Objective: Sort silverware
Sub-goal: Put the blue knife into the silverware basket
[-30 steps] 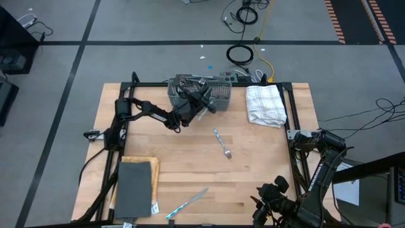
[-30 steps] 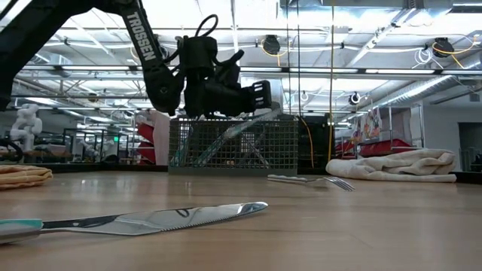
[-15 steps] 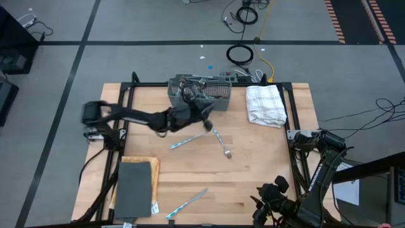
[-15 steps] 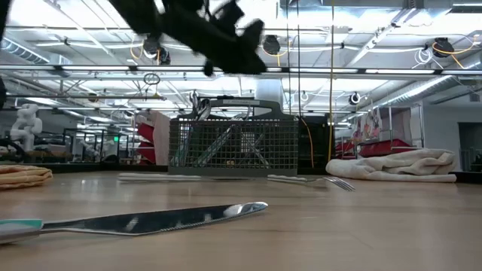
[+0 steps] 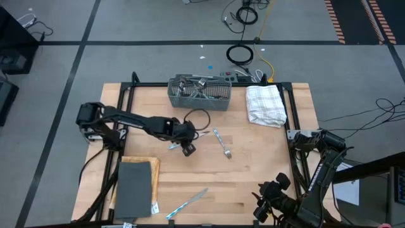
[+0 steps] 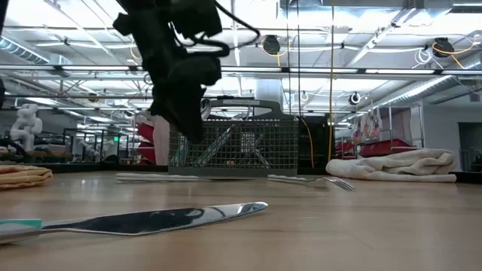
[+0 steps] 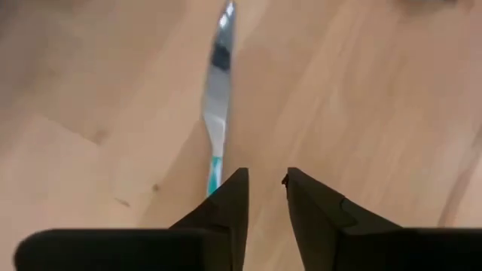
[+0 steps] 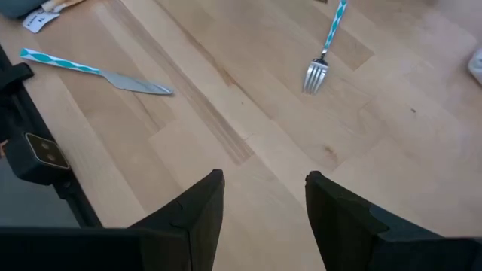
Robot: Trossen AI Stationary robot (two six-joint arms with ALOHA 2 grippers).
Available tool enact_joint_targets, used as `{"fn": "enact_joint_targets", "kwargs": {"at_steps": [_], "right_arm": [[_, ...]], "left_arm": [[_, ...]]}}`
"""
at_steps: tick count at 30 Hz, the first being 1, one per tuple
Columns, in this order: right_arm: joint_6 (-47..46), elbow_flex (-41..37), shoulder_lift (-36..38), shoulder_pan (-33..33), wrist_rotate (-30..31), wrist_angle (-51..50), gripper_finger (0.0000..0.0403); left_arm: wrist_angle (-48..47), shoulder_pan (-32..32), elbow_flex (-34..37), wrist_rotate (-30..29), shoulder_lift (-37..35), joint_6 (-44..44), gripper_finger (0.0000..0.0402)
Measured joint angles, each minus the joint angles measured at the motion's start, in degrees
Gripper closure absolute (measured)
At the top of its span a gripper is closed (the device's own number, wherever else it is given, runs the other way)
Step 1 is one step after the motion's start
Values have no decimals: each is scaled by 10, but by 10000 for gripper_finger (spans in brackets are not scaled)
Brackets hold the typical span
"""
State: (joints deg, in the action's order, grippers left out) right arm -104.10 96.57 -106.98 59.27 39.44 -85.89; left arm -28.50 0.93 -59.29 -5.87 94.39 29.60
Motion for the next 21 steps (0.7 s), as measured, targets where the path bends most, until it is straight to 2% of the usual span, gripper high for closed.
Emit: {"fn": "enact_joint_targets", "kwargs": {"at_steps": [6, 12, 17, 21], "right_arm": [[2, 0, 0, 0, -2, -2, 227], [2, 0, 0, 0, -2, -2, 227], [-6, 0, 0, 0, -5, 1, 227], [-18, 0, 0, 0, -6, 3, 227]], "left_arm": [[-8, -4, 0, 34, 50, -5, 250], [3, -9, -1, 25, 97, -55, 202], [0, -27, -8, 42, 150, -92, 199], [-2, -32, -9, 53, 154, -99, 232]]}}
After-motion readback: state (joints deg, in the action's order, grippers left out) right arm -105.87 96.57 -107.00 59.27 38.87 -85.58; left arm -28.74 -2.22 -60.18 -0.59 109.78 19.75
